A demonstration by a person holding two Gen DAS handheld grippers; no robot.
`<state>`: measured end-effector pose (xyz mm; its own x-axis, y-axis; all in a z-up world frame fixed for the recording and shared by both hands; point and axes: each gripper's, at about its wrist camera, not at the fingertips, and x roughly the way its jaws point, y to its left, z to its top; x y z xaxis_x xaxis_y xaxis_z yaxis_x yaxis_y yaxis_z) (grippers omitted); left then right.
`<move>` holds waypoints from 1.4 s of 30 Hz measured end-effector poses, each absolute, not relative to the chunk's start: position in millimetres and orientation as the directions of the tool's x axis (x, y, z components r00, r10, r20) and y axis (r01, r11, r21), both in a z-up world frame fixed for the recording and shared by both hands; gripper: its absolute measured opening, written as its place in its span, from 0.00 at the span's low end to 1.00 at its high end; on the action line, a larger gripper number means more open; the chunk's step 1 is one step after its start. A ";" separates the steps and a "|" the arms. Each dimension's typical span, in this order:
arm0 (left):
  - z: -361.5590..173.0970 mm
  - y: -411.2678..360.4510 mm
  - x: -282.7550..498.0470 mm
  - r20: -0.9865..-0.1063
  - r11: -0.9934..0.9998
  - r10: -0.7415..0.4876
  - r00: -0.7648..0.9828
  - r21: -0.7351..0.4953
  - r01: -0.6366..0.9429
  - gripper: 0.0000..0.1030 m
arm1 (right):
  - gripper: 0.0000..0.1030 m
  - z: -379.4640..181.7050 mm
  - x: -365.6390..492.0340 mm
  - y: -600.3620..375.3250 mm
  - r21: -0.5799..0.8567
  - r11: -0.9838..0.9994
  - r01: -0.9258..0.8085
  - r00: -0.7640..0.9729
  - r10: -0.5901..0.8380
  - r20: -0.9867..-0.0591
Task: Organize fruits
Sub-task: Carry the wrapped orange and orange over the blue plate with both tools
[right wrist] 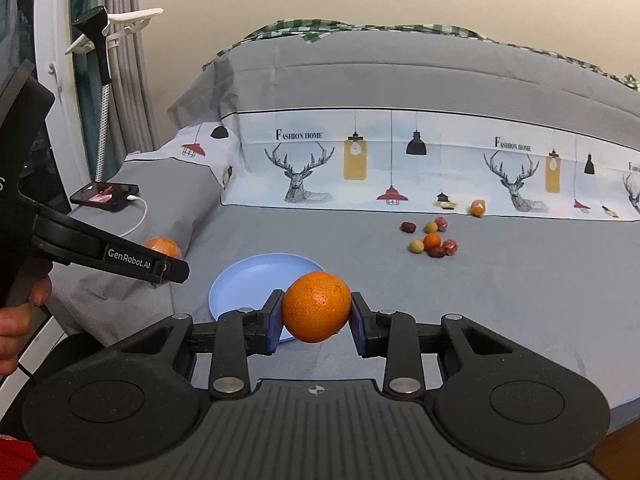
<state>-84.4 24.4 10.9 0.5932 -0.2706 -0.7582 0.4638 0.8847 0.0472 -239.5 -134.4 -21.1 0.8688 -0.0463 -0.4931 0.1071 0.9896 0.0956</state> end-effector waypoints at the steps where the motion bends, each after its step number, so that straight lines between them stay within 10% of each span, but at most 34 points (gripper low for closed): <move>1: 10.1 24.1 -82.6 -0.761 0.886 -0.266 0.592 0.049 0.461 0.34 | 0.35 -22.7 -237.5 -134.7 0.094 0.990 0.102 0.865 -0.042 -0.500; 42: 4.3 55.8 -27.3 -0.754 0.941 -0.207 0.624 0.022 0.338 0.34 | 0.35 -47.2 -168.9 -117.3 0.066 0.998 -0.001 0.822 0.039 -0.568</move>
<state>-27.3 55.8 4.3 0.6236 -0.2067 -0.7540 0.3380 0.9409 0.0217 -168.9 -117.3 -47.2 0.8222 0.0389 -0.5679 -0.0014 0.9978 0.0663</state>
